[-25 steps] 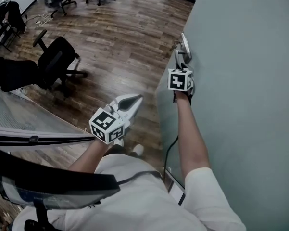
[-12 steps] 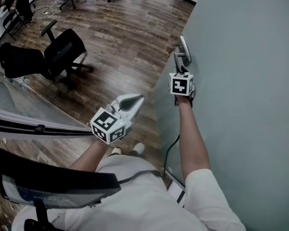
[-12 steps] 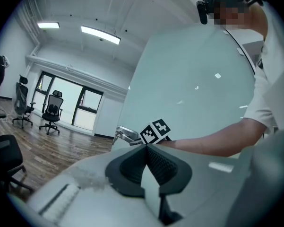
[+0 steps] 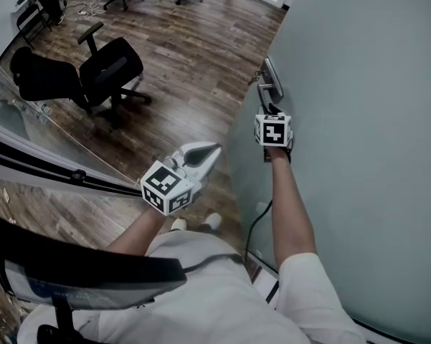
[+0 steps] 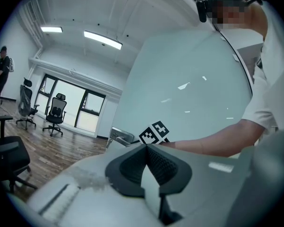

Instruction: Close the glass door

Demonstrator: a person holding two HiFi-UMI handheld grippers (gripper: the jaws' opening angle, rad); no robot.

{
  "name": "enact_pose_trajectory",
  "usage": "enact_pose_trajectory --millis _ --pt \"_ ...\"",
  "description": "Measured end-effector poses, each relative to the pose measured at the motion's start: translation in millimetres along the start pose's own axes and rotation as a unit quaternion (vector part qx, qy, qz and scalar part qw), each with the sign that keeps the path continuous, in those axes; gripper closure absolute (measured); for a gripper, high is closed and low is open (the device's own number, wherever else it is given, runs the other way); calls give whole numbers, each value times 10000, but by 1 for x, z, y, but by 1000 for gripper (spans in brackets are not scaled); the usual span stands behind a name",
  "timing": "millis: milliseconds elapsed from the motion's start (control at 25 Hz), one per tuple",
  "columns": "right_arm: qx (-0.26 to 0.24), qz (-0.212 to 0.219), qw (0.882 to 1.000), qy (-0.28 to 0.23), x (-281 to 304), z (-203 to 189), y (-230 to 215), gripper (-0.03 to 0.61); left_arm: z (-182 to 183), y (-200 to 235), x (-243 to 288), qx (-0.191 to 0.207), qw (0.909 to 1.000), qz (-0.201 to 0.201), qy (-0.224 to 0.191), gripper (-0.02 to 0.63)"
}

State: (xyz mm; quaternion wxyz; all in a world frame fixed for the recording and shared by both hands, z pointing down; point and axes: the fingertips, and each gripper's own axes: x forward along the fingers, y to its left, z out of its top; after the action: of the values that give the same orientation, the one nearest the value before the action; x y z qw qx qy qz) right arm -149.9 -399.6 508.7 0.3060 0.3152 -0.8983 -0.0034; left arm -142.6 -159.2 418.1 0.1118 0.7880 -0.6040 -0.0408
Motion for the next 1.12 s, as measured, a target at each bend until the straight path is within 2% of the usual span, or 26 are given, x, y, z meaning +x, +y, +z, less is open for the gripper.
enact_pose_trajectory --millis 560,800,1120 --pt "-532 449 9973 -213 -28 8 99 474 4 8 -83 -10 9999 64 -138 609" --pt "-626 605 9958 -275 -40 8 129 472 -2 10 -116 -118 9997 87 -196 609" --pt "-724 804 9935 -361 -57 7 165 471 -3 7 -140 -155 9989 326 -285 609"
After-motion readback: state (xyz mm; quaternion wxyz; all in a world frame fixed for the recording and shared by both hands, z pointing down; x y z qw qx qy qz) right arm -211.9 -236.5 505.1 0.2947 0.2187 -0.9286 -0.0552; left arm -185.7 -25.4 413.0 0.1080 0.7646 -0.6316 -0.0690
